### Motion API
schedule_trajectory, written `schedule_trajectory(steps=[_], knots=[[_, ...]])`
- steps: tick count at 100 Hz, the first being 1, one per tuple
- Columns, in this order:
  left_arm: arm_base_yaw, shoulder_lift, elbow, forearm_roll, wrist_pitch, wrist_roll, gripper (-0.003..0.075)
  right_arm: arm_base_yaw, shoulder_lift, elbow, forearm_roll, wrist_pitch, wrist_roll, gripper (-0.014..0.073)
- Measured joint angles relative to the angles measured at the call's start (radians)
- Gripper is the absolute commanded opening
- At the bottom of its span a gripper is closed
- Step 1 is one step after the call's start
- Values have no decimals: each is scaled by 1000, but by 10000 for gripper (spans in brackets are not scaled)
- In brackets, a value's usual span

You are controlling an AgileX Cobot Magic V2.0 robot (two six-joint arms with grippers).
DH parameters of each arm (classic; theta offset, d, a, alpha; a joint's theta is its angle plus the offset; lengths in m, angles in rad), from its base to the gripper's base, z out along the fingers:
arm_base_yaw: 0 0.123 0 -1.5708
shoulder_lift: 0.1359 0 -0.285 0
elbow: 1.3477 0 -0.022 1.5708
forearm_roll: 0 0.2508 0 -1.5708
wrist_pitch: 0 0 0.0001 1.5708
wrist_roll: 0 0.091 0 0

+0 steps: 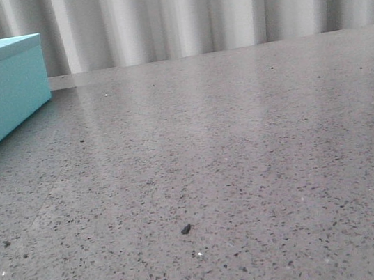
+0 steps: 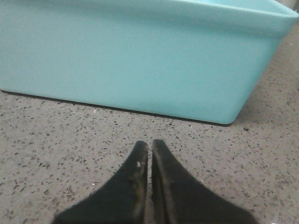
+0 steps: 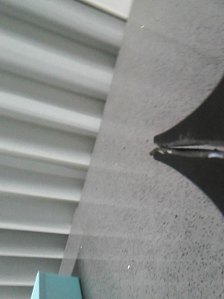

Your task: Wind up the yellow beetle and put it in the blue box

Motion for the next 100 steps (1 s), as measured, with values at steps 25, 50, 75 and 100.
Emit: schedule_trajectory(steps=[25, 50, 75, 100], knots=[[0, 0, 0, 0, 0, 0, -21, -90, -131, 65, 102, 14, 0, -61], [0, 0, 0, 0, 0, 0, -21, -244, -233, 65, 187, 203, -2, -61], [0, 0, 0, 0, 0, 0, -21, -270, -237, 65, 217, 415, -53, -61], [0, 0, 0, 0, 0, 0, -21, -270, -239, 65, 250, 470, -96, -61]])
